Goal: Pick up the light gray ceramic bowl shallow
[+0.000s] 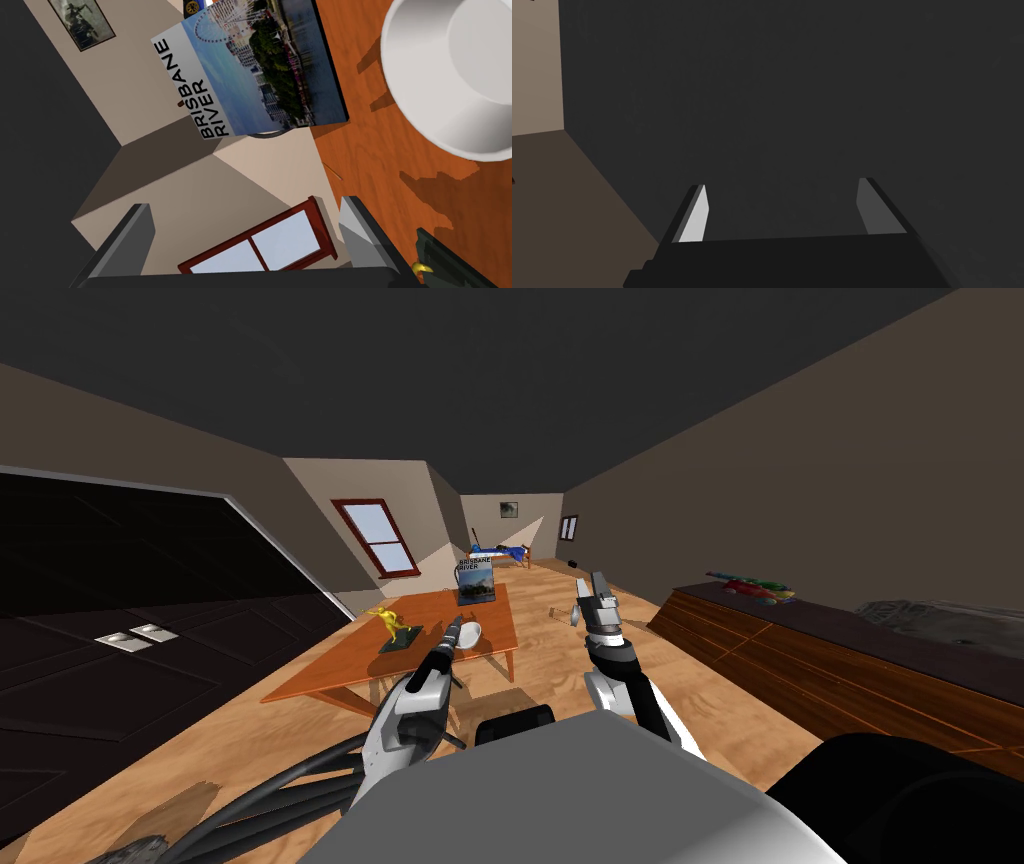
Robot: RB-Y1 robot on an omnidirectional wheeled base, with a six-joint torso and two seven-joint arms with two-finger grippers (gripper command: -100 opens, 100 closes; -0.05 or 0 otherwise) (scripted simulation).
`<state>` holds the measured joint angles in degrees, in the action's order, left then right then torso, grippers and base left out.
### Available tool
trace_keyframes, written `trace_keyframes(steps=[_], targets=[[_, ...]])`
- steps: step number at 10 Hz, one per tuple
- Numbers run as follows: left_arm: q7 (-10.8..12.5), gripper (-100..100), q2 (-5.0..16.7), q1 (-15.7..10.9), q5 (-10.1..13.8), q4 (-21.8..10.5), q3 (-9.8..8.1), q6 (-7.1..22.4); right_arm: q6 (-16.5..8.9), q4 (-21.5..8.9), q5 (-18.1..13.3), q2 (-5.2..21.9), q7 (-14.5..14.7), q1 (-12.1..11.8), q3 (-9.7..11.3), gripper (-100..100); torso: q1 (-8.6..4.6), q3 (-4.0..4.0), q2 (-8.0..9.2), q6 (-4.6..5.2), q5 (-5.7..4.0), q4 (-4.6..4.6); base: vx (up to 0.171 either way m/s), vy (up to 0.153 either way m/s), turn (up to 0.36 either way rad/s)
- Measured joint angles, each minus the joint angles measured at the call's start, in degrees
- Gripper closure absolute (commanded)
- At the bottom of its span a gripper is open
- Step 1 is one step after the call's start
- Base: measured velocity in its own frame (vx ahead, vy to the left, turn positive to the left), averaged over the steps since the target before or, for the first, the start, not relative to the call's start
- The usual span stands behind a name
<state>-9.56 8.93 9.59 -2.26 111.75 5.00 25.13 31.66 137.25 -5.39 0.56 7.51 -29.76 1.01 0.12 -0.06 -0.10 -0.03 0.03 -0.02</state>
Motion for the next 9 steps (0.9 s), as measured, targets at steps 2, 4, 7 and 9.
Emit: trace_keyframes(steps=[2, 4, 7, 9], targets=[[0.2, -100, 0.3, -0.7, 0.4, -1.2, 0.35, 3.0, 0.0, 0.0, 0.0, 0.0, 0.0, 0.0, 0.0, 0, -0.02, -0.02, -0.04, 0.0, -0.01, -0.01, 0.035, 0.029, -0.014], [0.3, -100, 0.0, -1.7, 0.3, -3.1, 0.81, 5.9, 0.0, 0.0, 0.0, 0.0, 0.0, 0.0, 0.0, 0, -0.02, -0.03, -0.06, 0.0, -0.01, -0.01, 0.039, 0.028, -0.016], [0.5, -100, 0.3, -1.9, 0.8, -4.1, 1.67, 10.8, 0.0, 0.0, 0.0, 0.0, 0.0, 0.0, 0.0, 0, 0.02, -0.04, -0.07, 0.0, 0.0, -0.01, 0.039, 0.033, -0.011], [0.6, -100, 1.1, -2.6, 1.7, -5.6, 1.9, 13.8, 0.0, 0.0, 0.0, 0.0, 0.0, 0.0, 0.0, 0, 0.02, -0.05, -0.1, 0.0, 0.0, -0.02, 0.064, 0.041, -0.014]])
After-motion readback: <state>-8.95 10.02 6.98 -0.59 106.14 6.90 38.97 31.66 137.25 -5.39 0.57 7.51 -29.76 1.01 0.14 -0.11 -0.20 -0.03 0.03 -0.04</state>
